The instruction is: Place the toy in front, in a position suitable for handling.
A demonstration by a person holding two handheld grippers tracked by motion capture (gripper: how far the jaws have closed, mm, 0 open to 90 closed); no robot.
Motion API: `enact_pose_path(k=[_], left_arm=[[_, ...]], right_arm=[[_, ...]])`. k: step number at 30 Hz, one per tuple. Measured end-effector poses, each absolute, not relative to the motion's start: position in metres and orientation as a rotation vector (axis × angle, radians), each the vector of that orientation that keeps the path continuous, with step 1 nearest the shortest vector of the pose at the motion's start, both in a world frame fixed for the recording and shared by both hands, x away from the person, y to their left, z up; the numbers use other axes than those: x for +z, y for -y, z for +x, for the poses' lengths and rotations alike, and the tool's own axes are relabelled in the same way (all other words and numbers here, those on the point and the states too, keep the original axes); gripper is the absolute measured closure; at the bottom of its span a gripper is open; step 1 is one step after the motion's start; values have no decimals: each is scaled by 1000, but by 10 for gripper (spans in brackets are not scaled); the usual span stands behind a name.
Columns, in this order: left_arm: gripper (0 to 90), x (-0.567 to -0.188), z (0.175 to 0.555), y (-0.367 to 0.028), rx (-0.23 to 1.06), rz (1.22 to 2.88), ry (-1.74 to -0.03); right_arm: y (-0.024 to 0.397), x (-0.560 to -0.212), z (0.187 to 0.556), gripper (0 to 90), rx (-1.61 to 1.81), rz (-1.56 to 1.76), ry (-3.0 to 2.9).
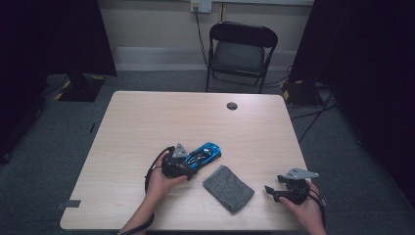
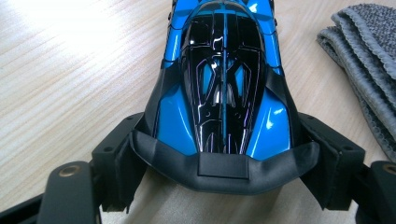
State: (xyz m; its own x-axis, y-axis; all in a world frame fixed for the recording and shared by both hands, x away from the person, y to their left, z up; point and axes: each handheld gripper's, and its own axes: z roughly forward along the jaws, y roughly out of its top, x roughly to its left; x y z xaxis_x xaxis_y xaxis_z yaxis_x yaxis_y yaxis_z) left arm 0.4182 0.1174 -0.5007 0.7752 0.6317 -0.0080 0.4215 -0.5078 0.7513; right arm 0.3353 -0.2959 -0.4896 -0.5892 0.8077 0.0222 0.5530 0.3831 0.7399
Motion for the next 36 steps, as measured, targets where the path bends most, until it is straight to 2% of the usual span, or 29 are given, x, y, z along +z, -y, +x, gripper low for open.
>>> enact_pose_path(k=[4, 5, 8, 13, 19, 28, 32, 36], left_arm=[[240, -501, 418, -117, 341, 2180, -783], [240, -501, 418, -117, 342, 2180, -781], [240, -501, 418, -118, 341, 2180, -781], [240, -501, 418, -117, 341, 2179, -783], [240, -501, 418, -117, 342, 2179, -783], [240, -501, 418, -117, 342, 2180, -781], [240, -501, 418, -117, 342, 2180, -782], [240, -501, 418, -117, 341, 2179, -783]], right_arm=[[281, -471, 330, 322, 1097, 1140, -2313], [267, -461, 325, 356, 1130, 1115, -2346], [246, -452, 319, 383, 1166, 1077, -2385], [214, -447, 314, 448, 1227, 1020, -2425], [179, -453, 311, 465, 1222, 981, -2480], [176, -466, 313, 444, 1118, 1021, -2488], [175, -470, 317, 372, 1122, 1052, -2489], [171, -480, 318, 376, 1071, 1049, -2500]])
